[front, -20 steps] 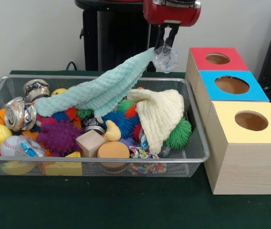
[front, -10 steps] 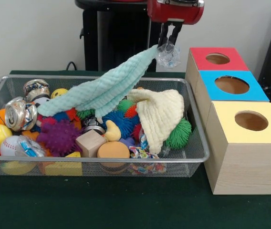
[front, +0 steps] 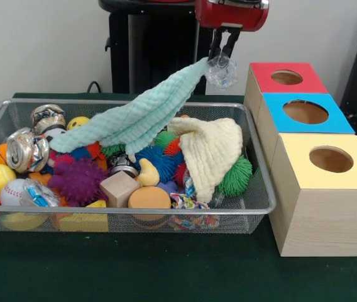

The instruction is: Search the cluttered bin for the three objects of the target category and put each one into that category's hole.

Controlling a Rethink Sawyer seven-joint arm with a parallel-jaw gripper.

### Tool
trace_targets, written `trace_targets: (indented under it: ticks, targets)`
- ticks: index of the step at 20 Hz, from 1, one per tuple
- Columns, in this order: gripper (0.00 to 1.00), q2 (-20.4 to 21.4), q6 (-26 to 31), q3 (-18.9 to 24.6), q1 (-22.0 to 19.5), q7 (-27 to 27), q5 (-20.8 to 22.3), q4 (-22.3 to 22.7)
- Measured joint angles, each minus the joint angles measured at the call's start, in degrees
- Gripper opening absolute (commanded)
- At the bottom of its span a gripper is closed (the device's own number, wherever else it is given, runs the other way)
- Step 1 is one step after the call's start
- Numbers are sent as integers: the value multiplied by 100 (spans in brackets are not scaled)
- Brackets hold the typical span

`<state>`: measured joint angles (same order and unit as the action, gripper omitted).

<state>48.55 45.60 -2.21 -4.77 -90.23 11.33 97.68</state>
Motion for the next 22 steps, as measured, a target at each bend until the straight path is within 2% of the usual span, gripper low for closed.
trace_targets:
  ticks: [22]
  targets:
    - [0,-145,-119,-455,709,-57,-285,-7]
